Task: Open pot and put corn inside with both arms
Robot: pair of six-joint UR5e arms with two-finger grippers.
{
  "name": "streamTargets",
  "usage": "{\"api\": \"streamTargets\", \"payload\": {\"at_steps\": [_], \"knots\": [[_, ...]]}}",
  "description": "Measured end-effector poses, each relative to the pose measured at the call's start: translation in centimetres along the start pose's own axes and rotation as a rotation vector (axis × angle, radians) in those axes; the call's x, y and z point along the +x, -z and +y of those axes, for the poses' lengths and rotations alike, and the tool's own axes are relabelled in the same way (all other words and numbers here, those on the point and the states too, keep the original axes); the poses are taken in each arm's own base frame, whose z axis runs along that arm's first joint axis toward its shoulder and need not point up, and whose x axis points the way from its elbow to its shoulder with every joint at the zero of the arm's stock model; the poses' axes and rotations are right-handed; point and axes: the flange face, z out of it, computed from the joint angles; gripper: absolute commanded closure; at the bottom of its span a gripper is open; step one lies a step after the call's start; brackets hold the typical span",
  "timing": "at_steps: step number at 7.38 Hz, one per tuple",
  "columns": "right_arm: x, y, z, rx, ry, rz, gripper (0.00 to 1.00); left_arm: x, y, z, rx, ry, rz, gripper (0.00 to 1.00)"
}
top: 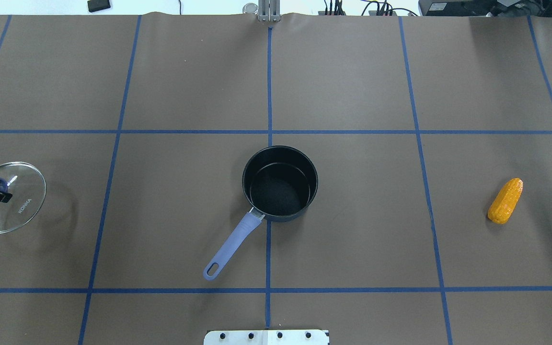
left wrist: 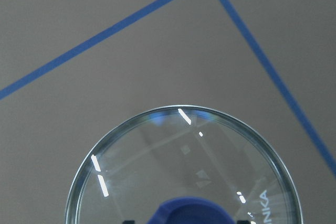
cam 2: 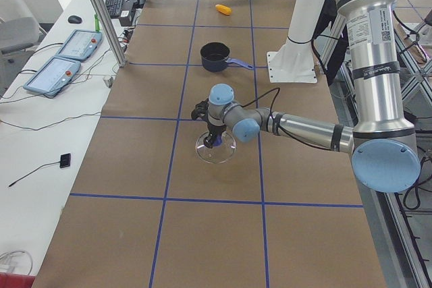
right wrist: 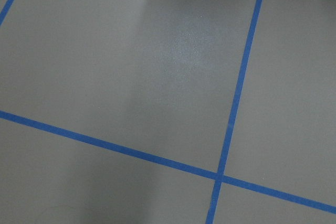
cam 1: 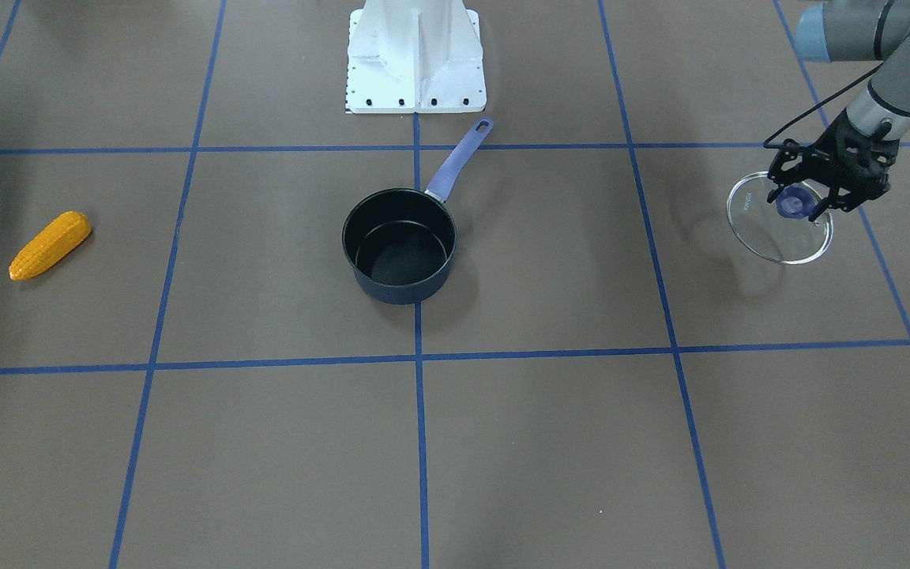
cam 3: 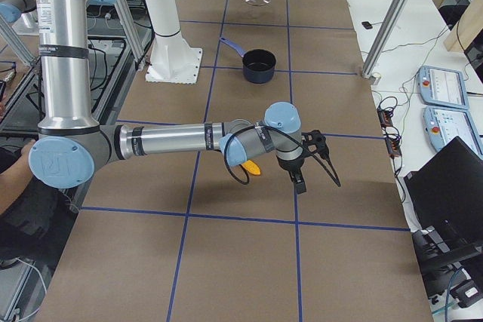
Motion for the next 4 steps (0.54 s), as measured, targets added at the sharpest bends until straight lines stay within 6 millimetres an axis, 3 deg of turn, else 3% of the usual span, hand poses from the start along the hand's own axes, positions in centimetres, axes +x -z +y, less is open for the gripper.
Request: {"api": "streamTargets", "payload": {"at_steps": [2,4], "knots": [[0.0,0.0,0.1,-0.001,0.000,-0.001,0.00,-1.3,-1.4,1.1,0.006,-0.003,-0.003,0.50],[0.1,0.0,0.1,-0.001,-0.001,-0.001,0.00,-2.0,-2.4,1.6,-0.006,0.001,-0.010,0.39]]}}
